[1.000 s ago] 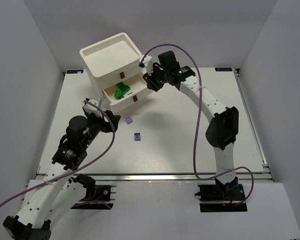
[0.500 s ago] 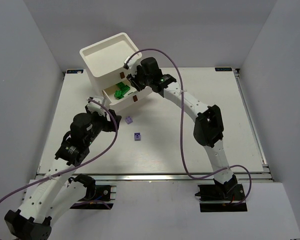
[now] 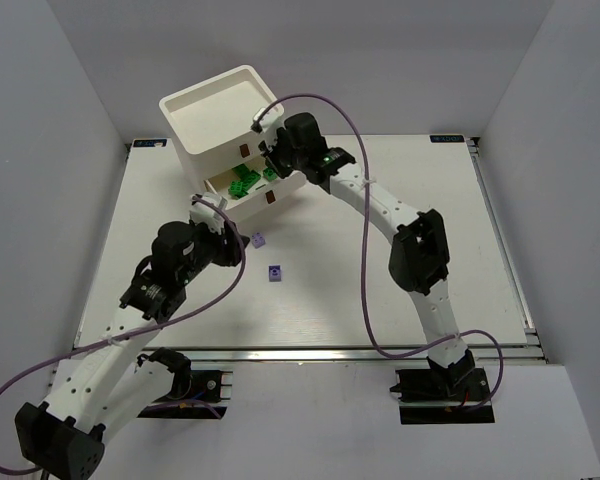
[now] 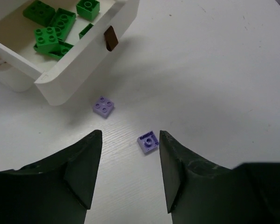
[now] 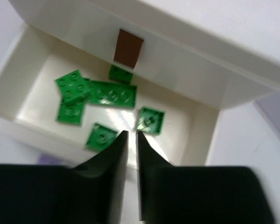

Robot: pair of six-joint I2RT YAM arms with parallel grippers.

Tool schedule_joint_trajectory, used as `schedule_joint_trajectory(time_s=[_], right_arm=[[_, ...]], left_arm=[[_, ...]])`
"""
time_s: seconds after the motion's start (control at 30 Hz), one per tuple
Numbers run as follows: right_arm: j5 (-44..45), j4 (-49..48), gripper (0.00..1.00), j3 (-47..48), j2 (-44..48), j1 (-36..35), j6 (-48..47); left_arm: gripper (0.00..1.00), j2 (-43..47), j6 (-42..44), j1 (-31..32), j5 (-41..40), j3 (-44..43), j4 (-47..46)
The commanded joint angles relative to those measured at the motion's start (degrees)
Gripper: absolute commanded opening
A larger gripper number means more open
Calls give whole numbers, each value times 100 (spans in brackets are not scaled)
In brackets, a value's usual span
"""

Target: Sort the legos into containers by color

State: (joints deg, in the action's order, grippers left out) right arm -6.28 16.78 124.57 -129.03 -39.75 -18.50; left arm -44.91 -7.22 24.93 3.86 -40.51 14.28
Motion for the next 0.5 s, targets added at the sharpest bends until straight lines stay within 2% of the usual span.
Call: schedule_joint_trajectory(time_s=[0.0,0.03,0.07,0.1,0.13,0.2,0.27,0.3,0.47], right_arm=[[-197,36,11,-378,1278,142,748],[-302,10,0,-755,1589,177,969],[-747,-34,0,-1194,1966,239,1206],[-1152,-51,0,-2130,2640,361,1522],[-2270,62,0,-2530,2916,562,2082],[-3147,377,0,-3443,3574,731,2184],[-3841,720,0,-3999,4015,819,1879],[-3897,722,0,-4611,4487,828,1546],[-3967,554,0,-6040,5721,1039,289]], left_arm=[[61,-97,-24,21,475,61,-233],[27,-489,-86,21,563,44,-277],[23,-615,-199,21,711,26,-303],[22,-720,-270,21,782,17,-338],[21,-930,-358,21,844,-18,-434],[20,-1151,-630,73,1116,-71,-531],[22,-1527,-867,74,1222,-246,-593],[23,-1660,-912,74,1188,-325,-593],[21,-2609,-729,188,556,-1149,-260]])
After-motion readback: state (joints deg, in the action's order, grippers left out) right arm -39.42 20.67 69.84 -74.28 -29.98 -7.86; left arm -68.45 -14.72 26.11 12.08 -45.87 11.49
